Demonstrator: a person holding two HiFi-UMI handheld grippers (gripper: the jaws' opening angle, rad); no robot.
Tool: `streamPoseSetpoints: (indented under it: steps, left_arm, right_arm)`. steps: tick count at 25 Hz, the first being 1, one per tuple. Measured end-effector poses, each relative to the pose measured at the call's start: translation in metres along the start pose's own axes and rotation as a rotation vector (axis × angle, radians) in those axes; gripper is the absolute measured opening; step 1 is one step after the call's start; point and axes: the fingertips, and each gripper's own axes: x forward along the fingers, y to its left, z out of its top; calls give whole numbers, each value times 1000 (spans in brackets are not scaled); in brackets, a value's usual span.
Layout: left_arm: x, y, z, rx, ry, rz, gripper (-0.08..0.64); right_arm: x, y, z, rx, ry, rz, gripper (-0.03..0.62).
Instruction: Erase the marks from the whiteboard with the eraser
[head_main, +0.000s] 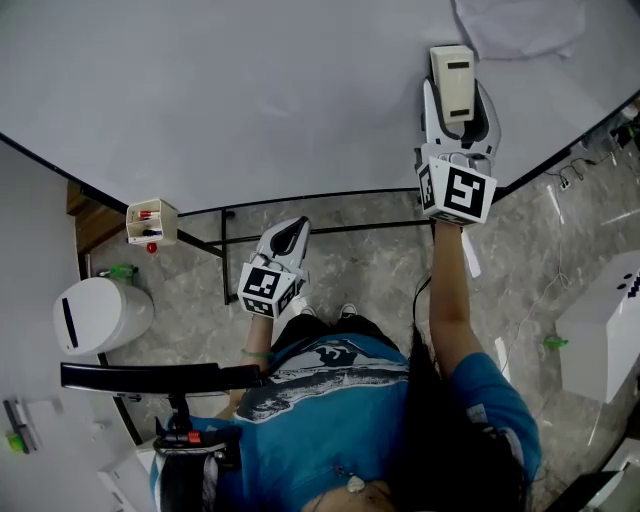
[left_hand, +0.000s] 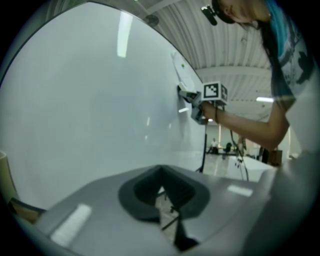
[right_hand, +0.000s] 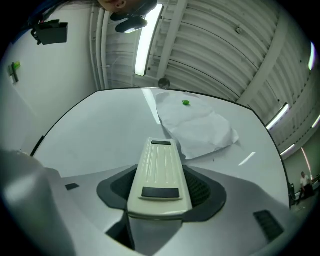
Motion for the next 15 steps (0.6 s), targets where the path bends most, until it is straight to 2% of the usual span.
streamPoseSetpoints:
  steps: [3,9,15]
  left_arm:
    - [1,3,-1,-2,0,6,3]
    - [-4,10,-1,-3,-8,30,3]
    - [-14,17,-1,-2,-10,51,3]
  right_arm:
    - [2,-1,-1,-29,-4,-9,264]
    - [3,5,-4,10,-12,-35,264]
    - [7,56,0,-27,-17,32,264]
